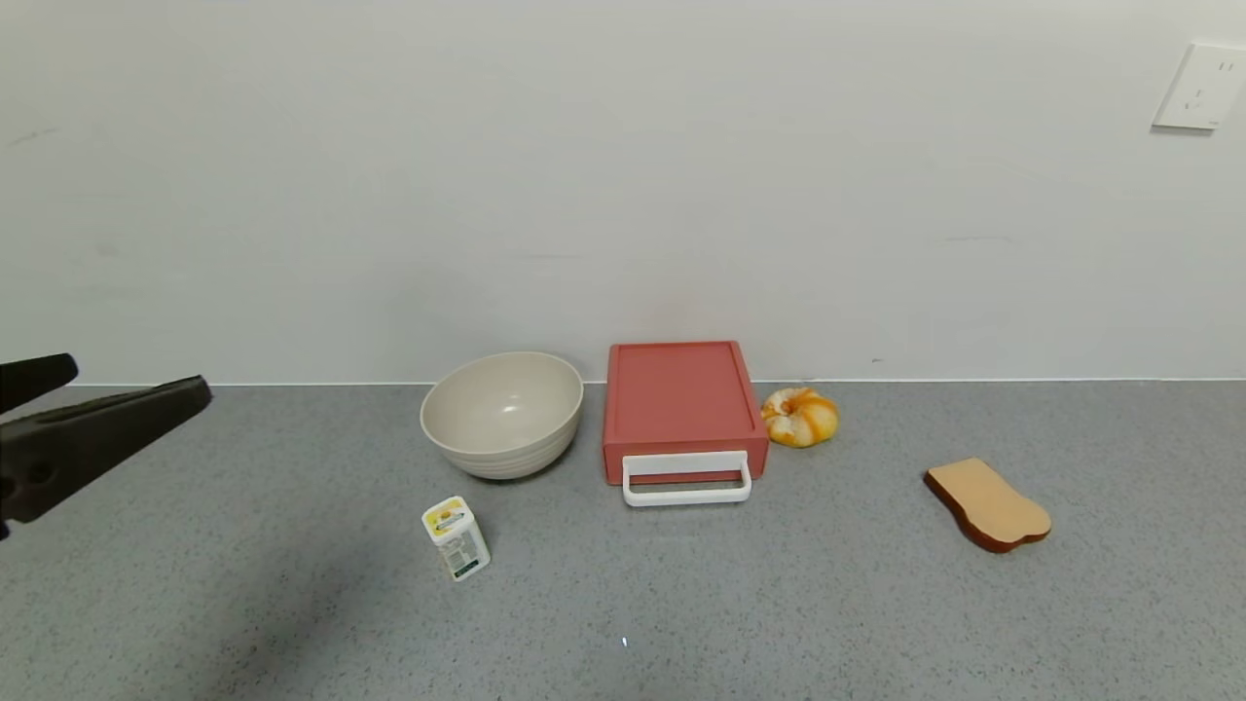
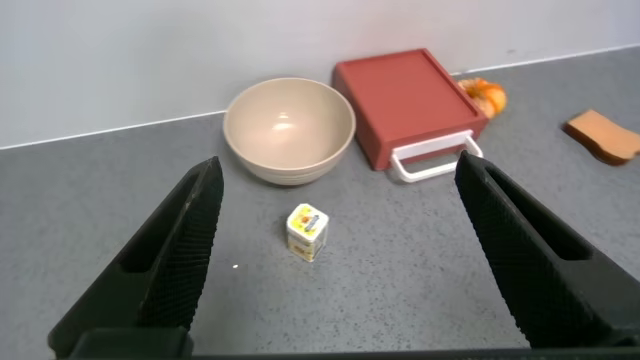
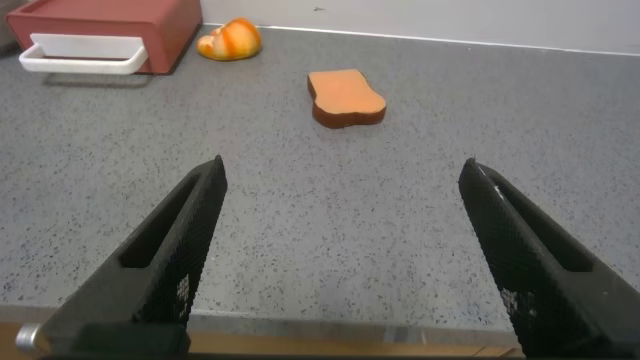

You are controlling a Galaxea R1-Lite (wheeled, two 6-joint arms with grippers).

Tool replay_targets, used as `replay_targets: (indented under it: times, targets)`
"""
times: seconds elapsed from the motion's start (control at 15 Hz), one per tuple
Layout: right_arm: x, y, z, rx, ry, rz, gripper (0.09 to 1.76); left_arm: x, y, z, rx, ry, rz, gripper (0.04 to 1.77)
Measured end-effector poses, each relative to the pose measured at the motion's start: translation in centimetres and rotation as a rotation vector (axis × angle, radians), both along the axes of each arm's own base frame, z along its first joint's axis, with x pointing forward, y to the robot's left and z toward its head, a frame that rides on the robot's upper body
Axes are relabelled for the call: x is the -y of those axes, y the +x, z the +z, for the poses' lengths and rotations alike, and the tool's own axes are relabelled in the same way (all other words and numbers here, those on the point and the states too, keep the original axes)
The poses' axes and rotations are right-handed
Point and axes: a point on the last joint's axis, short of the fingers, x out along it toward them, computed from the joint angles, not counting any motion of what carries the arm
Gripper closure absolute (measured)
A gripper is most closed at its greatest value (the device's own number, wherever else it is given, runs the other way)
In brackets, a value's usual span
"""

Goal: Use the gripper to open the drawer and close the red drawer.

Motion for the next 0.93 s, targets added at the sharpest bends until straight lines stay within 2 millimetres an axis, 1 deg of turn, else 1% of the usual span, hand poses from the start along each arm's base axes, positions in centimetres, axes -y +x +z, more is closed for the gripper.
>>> replay_targets:
  times: [0.2,0.47,0.53,0.73,0.93]
  targets:
    - [0.0,0.0,0.0,0.000,0.000,0.000,0.14,-0.9,-1.9,0.0,0.050,-0.011,0.073,0.12]
    - [0.0,0.0,0.0,0.000,0.000,0.000,0.14,-1.5,-5.0,-0.2,0.120,-0.019,0.113,0.11]
    - [0.0,0.0,0.0,0.000,0.000,0.000,0.14,-1.6,-5.9,-0.5,0.135,-0.022,0.122,0.11]
    - [0.0,0.0,0.0,0.000,0.000,0.000,0.14,-2.0,-9.2,-2.1,0.153,-0.023,0.171,0.11]
    - [0.0,0.0,0.0,0.000,0.000,0.000,0.14,-2.4,-12.3,-3.4,0.190,-0.025,0.257,0.11]
